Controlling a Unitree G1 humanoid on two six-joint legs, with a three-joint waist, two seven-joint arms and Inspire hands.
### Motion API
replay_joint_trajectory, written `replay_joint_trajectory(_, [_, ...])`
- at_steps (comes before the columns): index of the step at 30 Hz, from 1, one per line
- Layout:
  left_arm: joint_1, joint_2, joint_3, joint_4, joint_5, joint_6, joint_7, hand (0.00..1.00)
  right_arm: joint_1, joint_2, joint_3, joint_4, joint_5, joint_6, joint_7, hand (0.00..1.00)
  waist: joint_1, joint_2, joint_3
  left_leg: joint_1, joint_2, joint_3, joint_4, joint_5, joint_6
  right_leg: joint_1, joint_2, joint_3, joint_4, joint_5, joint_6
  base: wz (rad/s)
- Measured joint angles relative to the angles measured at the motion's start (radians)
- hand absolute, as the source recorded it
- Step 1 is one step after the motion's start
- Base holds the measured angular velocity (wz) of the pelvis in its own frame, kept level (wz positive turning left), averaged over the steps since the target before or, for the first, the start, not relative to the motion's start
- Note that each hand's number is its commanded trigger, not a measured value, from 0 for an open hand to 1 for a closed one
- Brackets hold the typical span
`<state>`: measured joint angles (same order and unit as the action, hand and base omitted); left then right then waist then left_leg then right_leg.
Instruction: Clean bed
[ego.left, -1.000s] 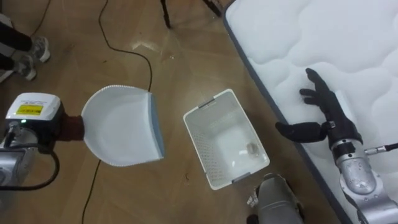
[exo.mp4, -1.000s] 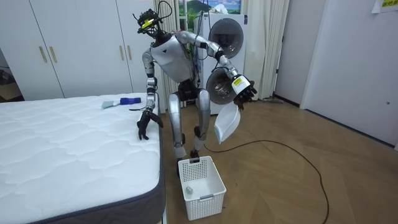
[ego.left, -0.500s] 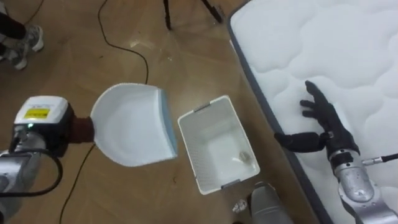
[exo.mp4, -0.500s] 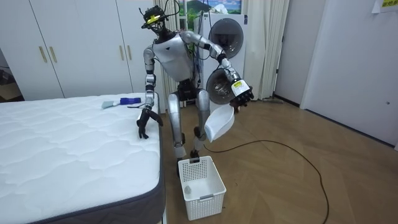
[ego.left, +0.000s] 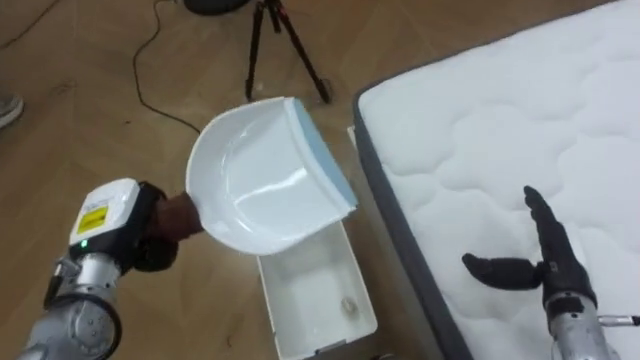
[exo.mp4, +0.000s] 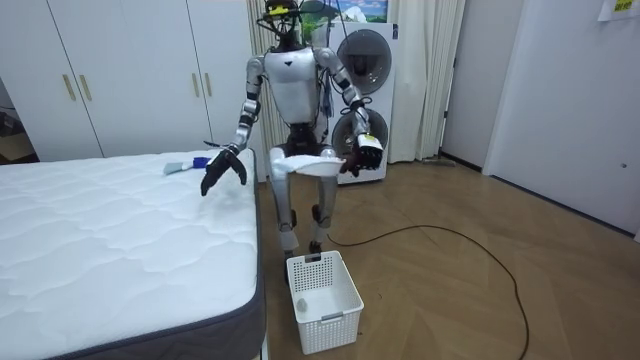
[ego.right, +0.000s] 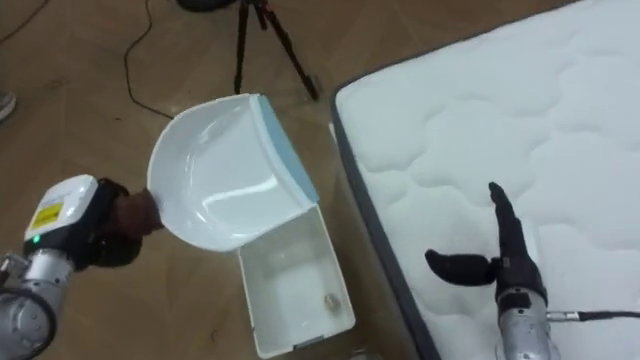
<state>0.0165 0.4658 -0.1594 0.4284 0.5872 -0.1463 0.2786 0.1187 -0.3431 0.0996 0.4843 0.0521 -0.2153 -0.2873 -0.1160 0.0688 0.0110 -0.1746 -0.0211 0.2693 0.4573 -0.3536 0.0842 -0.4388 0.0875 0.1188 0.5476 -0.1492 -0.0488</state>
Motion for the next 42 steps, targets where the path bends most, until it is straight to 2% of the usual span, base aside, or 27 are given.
replay_joint_trajectory(1, [0.011,-0.008,0.0,-0.001,-0.013,-0.007,0.0,1.0,-0.001,0.001,0.002,0.0,0.003,0.0,0.0,0.0,0.007,-0.002,0.0013,0.01,0.009,0.014,-0.002,0.0,0.0,0.013,0.011,0.007,-0.024,0.018,-0.001,-1.02])
replay_joint_trajectory(2, [0.037,-0.019,0.001,-0.004,-0.042,-0.014,0.001,1.0,-0.003,0.007,0.002,0.002,0.003,0.001,0.0,0.0,0.013,-0.004,0.0009,0.018,0.029,0.038,-0.002,0.002,0.001,0.038,0.035,0.021,-0.087,0.062,-0.001,-1.13])
replay_joint_trajectory(3, [0.054,-0.023,0.001,-0.008,-0.056,-0.015,0.001,1.0,-0.011,0.015,0.001,-0.01,-0.002,0.007,-0.001,0.0,0.016,-0.002,-0.0001,0.014,0.064,0.073,-0.023,0.008,0.008,0.07,0.057,0.014,-0.19,0.136,0.007,-1.15])
replay_joint_trajectory(4, [0.058,-0.018,0.002,-0.012,-0.06,-0.015,0.0,1.0,-0.011,0.024,-0.002,-0.021,-0.001,0.014,-0.002,0.0,0.034,-0.002,-0.0016,0.012,0.091,0.116,-0.038,0.012,0.01,0.077,0.056,-0.025,-0.217,0.152,0.013,-1.13])
replay_joint_trajectory(5, [0.056,-0.022,0.004,-0.014,-0.066,-0.015,0.0,1.0,-0.007,0.035,-0.007,-0.029,0.003,0.021,-0.007,0.0,0.045,-0.02,-0.0011,0.023,0.112,0.211,-0.052,0.016,0.009,0.07,0.012,-0.168,-0.091,0.068,0.017,-1.06])
replay_joint_trajectory(6, [0.055,-0.044,0.004,-0.018,-0.067,-0.014,-0.001,1.0,-0.002,0.034,-0.016,-0.027,0.01,0.031,-0.011,0.0,0.063,-0.033,-0.0068,0.049,0.113,0.303,-0.074,0.022,0.013,0.089,-0.055,-0.271,0.062,-0.031,0.004,-1.01])
replay_joint_trajectory(7, [0.055,-0.056,0.004,-0.024,-0.067,-0.013,-0.001,1.0,0.001,0.032,-0.023,-0.027,0.012,0.032,-0.018,0.0,0.075,-0.038,-0.0089,0.066,0.112,0.352,-0.088,0.023,0.014,0.109,-0.093,-0.308,0.12,-0.065,0.01,-1.12])
replay_joint_trajectory(8, [0.054,-0.072,0.0,-0.04,-0.078,-0.013,-0.001,1.0,-0.001,0.026,-0.028,-0.026,0.016,0.032,-0.036,0.0,0.098,-0.045,-0.0062,0.096,0.111,0.447,-0.102,0.024,0.015,0.157,-0.165,-0.346,0.195,-0.106,0.033,-1.31])
replay_joint_trajectory(9, [0.054,-0.08,0.001,-0.053,-0.098,-0.013,0.0,1.0,-0.003,0.024,-0.026,-0.028,0.024,0.029,-0.045,0.0,0.123,-0.046,-0.005,0.127,0.109,0.551,-0.119,0.025,0.016,0.218,-0.234,-0.364,0.21,-0.115,0.051,-1.38])
replay_joint_trajectory(10, [0.054,-0.08,0.003,-0.061,-0.112,-0.013,0.003,1.0,-0.003,0.025,-0.021,-0.029,0.027,0.027,-0.051,0.0,0.137,-0.05,-0.003,0.141,0.107,0.598,-0.124,0.025,0.016,0.246,-0.268,-0.372,0.207,-0.114,0.054,-1.54])
replay_joint_trajectory(11, [0.056,-0.082,0.019,-0.078,-0.137,-0.014,0.012,1.0,-0.01,0.026,-0.002,-0.029,0.034,0.021,-0.062,0.0,0.167,-0.063,0.0014,0.155,0.106,0.673,-0.127,0.025,0.016,0.281,-0.332,-0.38,0.168,-0.106,0.061,-1.68])
replay_joint_trajectory(12, [0.056,-0.086,0.038,-0.085,-0.166,-0.014,0.024,1.0,-0.022,0.026,0.019,-0.027,0.026,0.018,-0.066,0.0,0.181,-0.073,0.0034,0.151,0.108,0.697,-0.113,0.025,0.015,0.293,-0.372,-0.401,0.091,-0.105,0.097,-1.69])
replay_joint_trajectory(13, [0.055,-0.089,0.047,-0.085,-0.178,-0.012,0.027,1.0,-0.029,0.026,0.031,-0.026,0.022,0.017,-0.066,0.0,0.181,-0.075,0.0053,0.144,0.11,0.668,-0.111,0.028,0.012,0.293,-0.374,-0.412,0.058,-0.109,0.113,-1.73])
replay_joint_trajectory(14, [0.056,-0.097,0.06,-0.085,-0.204,-0.012,0.028,1.0,-0.035,0.026,0.048,-0.025,0.019,0.015,-0.065,0.0,0.191,-0.074,0.0064,0.112,0.103,0.497,-0.109,0.043,0.013,0.293,-0.358,-0.439,0.004,-0.11,0.119,-1.81])
replay_joint_trajectory(15, [0.058,-0.099,0.066,-0.085,-0.227,-0.011,0.028,1.0,-0.037,0.024,0.066,-0.027,0.022,0.012,-0.065,0.0,0.191,-0.074,0.0034,0.085,0.102,0.373,-0.106,0.061,0.005,0.319,-0.329,-0.443,-0.075,-0.098,0.129,-1.8])
replay_joint_trajectory(17, [0.038,-0.099,0.066,-0.083,-0.262,-0.012,0.028,1.0,-0.035,0.027,0.075,-0.031,0.024,0.008,-0.065,0.0,0.154,-0.07,0.0025,0.053,0.115,0.292,-0.085,0.069,-0.01,0.356,-0.293,-0.461,-0.197,-0.072,0.149,-1.1])
replay_joint_trajectory(18, [0.024,-0.102,0.055,-0.077,-0.288,-0.013,0.023,1.0,-0.027,0.029,0.073,-0.027,0.025,0.01,-0.059,0.0,0.114,-0.069,0.0028,0.048,0.116,0.25,-0.088,0.08,-0.025,0.356,-0.274,-0.453,-0.216,-0.053,0.14,-0.61])
replay_joint_trajectory(22, [0.022,-0.112,0.02,-0.078,-0.299,-0.022,0.017,1.0,-0.015,0.044,0.06,-0.03,0.039,0.01,-0.04,0.0,0.047,-0.073,0.0023,0.066,0.136,0.254,-0.098,0.089,-0.04,0.339,-0.241,-0.402,-0.224,-0.04,0.123,-0.47])
replay_joint_trajectory(24, [0.022,-0.137,0.004,-0.077,-0.299,-0.019,0.015,1.0,-0.014,0.047,0.057,-0.046,0.055,0.01,-0.023,0.0,0.025,-0.073,0.0021,0.068,0.146,0.265,-0.112,0.099,-0.055,0.327,-0.228,-0.392,-0.228,-0.031,0.109,-0.21])
replay_joint_trajectory(28, [0.035,-0.177,-0.007,-0.08,-0.298,-0.011,-0.015,1.0,0.025,0.049,0.024,-0.099,0.051,-0.003,-0.013,0.0,0.025,-0.07,-0.0018,0.085,0.17,0.281,-0.119,0.115,-0.077,0.326,-0.196,-0.372,-0.242,-0.019,0.089,-0.21])
replay_joint_trajectory(32, [0.035,-0.181,-0.01,-0.088,-0.299,-0.011,-0.027,1.0,0.031,0.063,0.006,-0.107,0.037,-0.014,0.007,0.0,0.019,-0.064,-0.0046,0.099,0.187,0.263,-0.118,0.125,-0.094,0.326,-0.171,-0.365,-0.259,-0.008,0.066,-0.29])
replay_joint_trajectory(34, [0.043,-0.181,-0.011,-0.088,-0.301,-0.01,-0.028,1.0,0.032,0.065,0.004,-0.106,0.04,-0.013,0.022,0.0,0.025,-0.062,-0.0052,0.122,0.175,0.21,-0.122,0.125,-0.1,0.322,-0.155,-0.32,-0.252,-0.013,0.057,-0.79])
replay_joint_trajectory(35, [0.06,-0.181,-0.01,-0.089,-0.301,-0.01,-0.029,1.0,0.032,0.068,0.004,-0.106,0.041,-0.012,0.031,0.0,0.041,-0.059,-0.0069,0.137,0.164,0.123,-0.121,0.121,-0.109,0.319,-0.139,-0.276,-0.246,-0.014,0.051,-1.23])
replay_joint_trajectory(36, [0.08,-0.183,-0.009,-0.09,-0.301,-0.009,-0.033,1.0,0.032,0.069,0.005,-0.106,0.037,-0.011,0.045,0.0,0.043,-0.055,-0.0095,0.151,0.15,-0.002,-0.123,0.117,-0.116,0.32,-0.123,-0.236,-0.243,-0.016,0.046,-1.25])
replay_joint_trajectory(38, [0.106,-0.189,-0.009,-0.096,-0.298,-0.007,-0.055,1.0,0.041,0.069,0.006,-0.107,0.032,-0.005,0.058,0.0,0.044,-0.052,-0.0127,0.175,0.132,-0.127,-0.128,0.116,-0.117,0.319,-0.098,-0.162,-0.234,-0.018,0.042,-1.11])
replay_joint_trajectory(39, [0.119,-0.195,-0.009,-0.099,-0.297,-0.007,-0.062,1.0,0.046,0.069,0.006,-0.107,0.03,0.003,0.062,0.0,0.048,-0.05,-0.0135,0.192,0.127,-0.162,-0.133,0.115,-0.119,0.316,-0.084,-0.117,-0.225,-0.016,0.04,-1.07])
replay_joint_trajectory(42, [0.137,-0.212,-0.007,-0.113,-0.29,-0.006,-0.075,1.0,0.069,0.072,0.007,-0.108,0.028,0.023,0.082,0.0,0.05,-0.051,-0.0126,0.235,0.116,-0.193,-0.138,0.113,-0.122,0.314,-0.062,-0.039,-0.2,-0.015,0.038,-0.92])
